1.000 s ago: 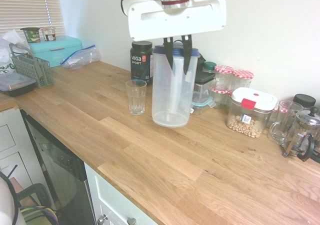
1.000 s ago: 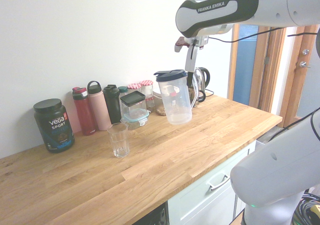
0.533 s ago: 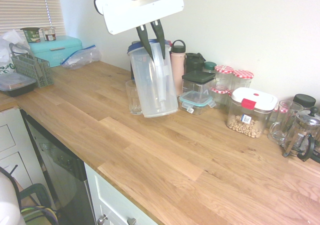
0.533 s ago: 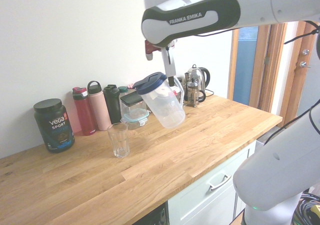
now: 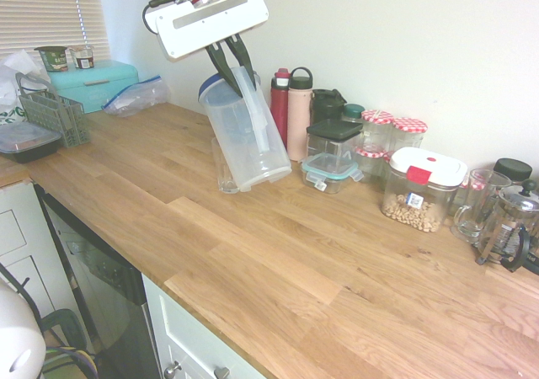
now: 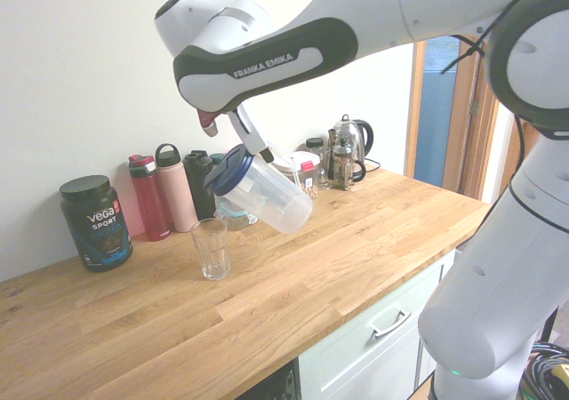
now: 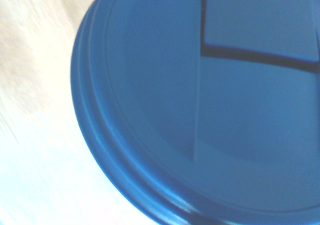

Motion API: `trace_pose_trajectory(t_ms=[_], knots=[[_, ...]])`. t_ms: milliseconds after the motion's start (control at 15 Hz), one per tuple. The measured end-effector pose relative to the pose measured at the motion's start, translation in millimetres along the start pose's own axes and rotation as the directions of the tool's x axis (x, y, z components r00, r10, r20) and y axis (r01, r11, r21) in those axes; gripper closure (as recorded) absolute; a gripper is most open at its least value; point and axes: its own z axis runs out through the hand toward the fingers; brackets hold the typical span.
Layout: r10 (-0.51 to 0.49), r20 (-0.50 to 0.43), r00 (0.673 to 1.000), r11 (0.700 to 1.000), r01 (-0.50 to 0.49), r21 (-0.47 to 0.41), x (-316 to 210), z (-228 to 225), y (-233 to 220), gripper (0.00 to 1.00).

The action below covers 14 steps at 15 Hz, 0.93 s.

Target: Pour me some water

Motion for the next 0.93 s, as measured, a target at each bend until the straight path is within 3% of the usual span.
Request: trace_pose_trajectory(t_ms=[533,933], knots=[[-0.041,0.095,0.995,0.988,0.055,-0.146,40.0,32.7,-39.2,1.00],[-0.052,0.109,0.993,0.979,0.072,-0.192,47.1,29.5,-53.0,1.00]])
